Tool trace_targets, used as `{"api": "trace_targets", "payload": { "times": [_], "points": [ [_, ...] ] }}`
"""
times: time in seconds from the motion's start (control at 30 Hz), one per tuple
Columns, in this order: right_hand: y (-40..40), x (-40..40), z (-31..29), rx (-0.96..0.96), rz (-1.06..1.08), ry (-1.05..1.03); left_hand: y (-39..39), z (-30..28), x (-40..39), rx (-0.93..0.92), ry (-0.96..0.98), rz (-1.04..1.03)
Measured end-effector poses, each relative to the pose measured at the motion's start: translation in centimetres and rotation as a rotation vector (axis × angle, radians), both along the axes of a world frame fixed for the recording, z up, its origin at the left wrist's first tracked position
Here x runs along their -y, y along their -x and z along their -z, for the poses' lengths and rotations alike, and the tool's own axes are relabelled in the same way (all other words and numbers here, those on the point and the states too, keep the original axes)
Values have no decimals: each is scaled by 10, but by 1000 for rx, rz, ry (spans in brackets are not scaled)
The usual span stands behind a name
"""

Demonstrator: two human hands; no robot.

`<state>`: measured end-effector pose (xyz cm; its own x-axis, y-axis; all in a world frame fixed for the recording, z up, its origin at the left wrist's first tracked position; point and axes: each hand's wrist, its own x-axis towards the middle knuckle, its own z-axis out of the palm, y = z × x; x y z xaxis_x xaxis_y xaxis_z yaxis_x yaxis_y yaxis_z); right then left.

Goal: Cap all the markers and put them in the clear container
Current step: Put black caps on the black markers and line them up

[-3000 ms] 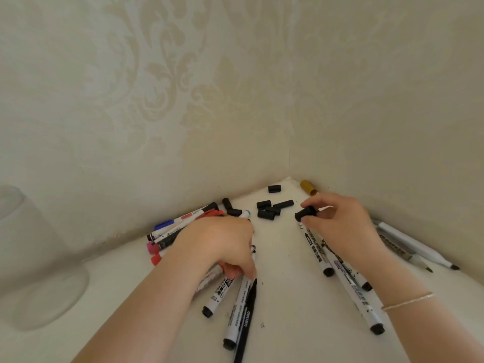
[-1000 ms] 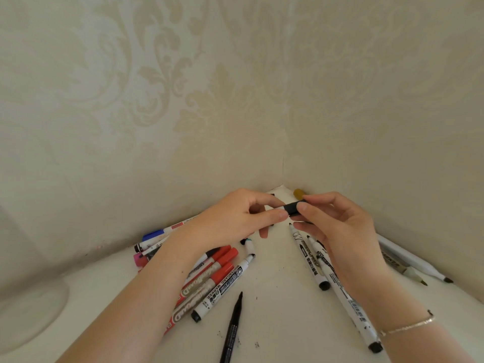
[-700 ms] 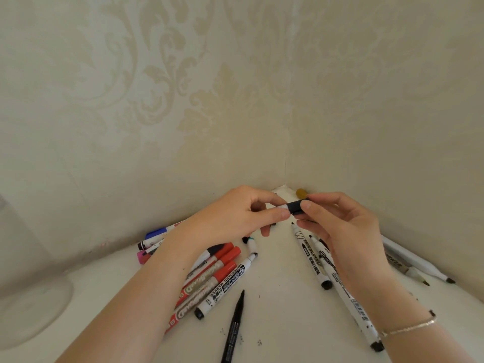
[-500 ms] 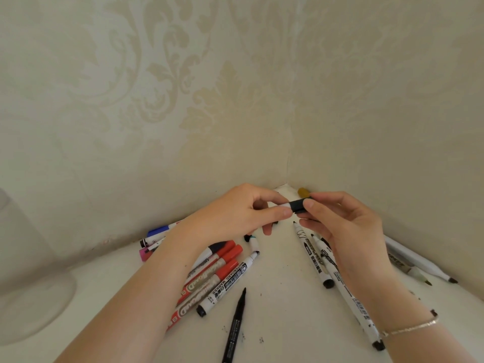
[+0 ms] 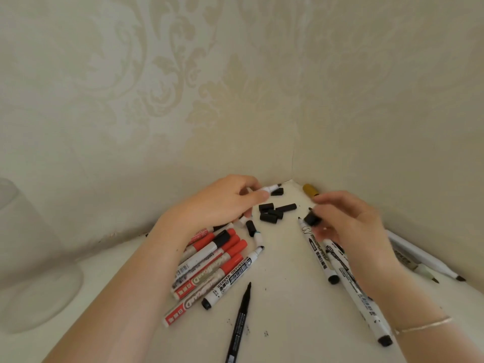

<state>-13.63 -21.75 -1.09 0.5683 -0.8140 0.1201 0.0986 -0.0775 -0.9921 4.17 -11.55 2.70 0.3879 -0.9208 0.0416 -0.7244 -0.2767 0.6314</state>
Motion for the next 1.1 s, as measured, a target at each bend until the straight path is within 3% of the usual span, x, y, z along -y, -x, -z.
{"api": "trace_targets", "payload": {
  "times": [0.13, 0.3, 0.5, 0.6, 0.73, 0.9, 1.0, 1.1],
  "points": [
    [-8, -33, 5, -431, -478, 363, -10, -1, -2, 62, 12, -98],
    [-15, -50, 13, -516, -741, 693, -13, 1, -3, -80, -56, -99],
    [-21, -59, 19, -569, -906, 844, -8, 3, 0, -181, -86, -97],
    [-21, -57, 20, -650, -852, 963, -7, 1, -2, -240, -72, -99],
    [-19, -42, 19, -810, -598, 1078, -5, 0, -2, -347, -77, -105],
    [-25, -25, 23, -894, -382, 1148, -3, 5, 3, -240, -131, -77],
    [-19, -8, 12, -819, -213, 929, -4, 8, 6, -41, -167, -72],
    [-6, 16, 1, -694, -7, 583, -3, 8, 5, -42, -200, -41]
  ]
}}
